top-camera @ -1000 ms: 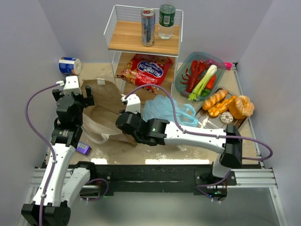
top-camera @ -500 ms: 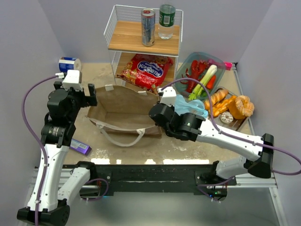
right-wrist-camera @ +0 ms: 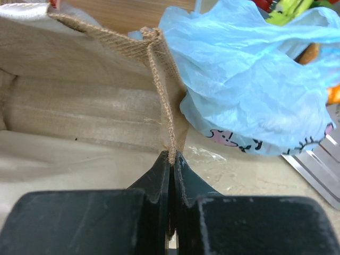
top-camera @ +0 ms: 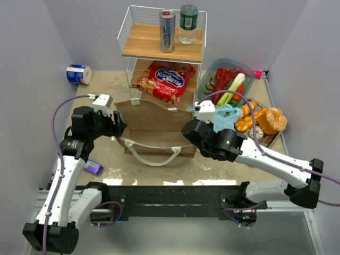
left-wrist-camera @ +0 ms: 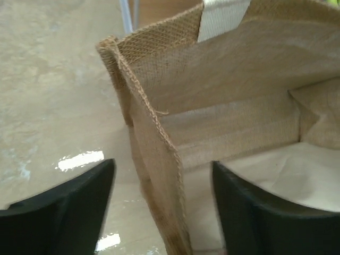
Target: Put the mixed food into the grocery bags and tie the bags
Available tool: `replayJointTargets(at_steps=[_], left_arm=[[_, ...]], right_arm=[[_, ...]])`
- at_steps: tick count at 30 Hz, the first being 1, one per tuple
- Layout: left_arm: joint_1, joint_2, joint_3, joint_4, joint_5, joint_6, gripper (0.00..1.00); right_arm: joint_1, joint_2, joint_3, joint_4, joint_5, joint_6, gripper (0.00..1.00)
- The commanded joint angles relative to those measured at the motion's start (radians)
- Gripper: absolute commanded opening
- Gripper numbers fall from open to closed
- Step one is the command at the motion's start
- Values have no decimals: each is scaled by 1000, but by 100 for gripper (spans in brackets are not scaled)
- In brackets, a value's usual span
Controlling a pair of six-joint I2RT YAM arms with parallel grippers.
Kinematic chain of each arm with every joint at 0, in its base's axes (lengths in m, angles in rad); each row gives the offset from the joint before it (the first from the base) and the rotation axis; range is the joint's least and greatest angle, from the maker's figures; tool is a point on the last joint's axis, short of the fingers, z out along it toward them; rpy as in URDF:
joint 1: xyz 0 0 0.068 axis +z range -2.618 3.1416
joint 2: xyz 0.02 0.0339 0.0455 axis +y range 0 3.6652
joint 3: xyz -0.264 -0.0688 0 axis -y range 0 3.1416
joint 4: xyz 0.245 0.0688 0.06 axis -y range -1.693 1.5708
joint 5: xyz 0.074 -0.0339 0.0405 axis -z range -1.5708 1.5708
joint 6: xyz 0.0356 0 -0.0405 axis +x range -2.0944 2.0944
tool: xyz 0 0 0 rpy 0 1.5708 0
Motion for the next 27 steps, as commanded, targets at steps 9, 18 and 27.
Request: replayJointTargets(at_steps=[9,18,27], left_arm=[[-2,-8,-129,329,176,-64,0],[-2,-11,-188,383,173,-50,0],[-1,-59,-222,386,203,-59,0]], right_arm=[[52,-60,156,95,-17,-367,75],[139,317,541,214,-28,-784,93],[55,629,854,287,34,-989,99]])
